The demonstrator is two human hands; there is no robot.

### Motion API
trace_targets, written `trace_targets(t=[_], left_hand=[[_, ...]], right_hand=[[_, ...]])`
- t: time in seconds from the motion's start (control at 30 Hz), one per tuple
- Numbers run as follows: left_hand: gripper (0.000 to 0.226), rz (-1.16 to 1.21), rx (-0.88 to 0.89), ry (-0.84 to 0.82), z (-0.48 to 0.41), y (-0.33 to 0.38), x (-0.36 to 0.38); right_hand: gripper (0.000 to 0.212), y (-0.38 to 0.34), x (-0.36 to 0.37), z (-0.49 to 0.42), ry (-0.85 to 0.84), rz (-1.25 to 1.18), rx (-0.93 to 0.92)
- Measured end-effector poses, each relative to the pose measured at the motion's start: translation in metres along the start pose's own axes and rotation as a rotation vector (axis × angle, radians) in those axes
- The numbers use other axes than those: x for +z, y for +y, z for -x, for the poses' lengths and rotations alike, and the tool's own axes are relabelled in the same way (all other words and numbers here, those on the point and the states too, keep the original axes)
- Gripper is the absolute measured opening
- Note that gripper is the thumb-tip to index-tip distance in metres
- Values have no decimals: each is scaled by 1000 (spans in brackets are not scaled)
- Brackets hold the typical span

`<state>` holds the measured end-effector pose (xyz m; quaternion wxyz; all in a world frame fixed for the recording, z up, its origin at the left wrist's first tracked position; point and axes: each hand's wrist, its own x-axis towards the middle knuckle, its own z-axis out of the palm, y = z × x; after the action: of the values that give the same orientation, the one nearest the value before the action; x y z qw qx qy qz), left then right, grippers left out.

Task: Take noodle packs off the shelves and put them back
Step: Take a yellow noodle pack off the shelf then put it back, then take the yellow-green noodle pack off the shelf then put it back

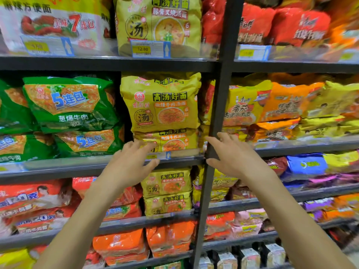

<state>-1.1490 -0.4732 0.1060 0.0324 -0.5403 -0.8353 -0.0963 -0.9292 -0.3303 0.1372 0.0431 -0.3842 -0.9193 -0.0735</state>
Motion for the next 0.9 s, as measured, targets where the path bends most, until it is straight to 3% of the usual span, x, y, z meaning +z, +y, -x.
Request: trace_targets(t=[0.3,0.53,0.9], left_hand=[[64,-197,5,-114,35,77,-22],[62,-248,37,-103,67,130,-32],[59,-282,165,-98,84,225,-63]], right_hand=[[69,40,0,63,-73,36,-14],[57,66,-12,115,-141,17,10],[65,131,-41,177,-149,28,118]])
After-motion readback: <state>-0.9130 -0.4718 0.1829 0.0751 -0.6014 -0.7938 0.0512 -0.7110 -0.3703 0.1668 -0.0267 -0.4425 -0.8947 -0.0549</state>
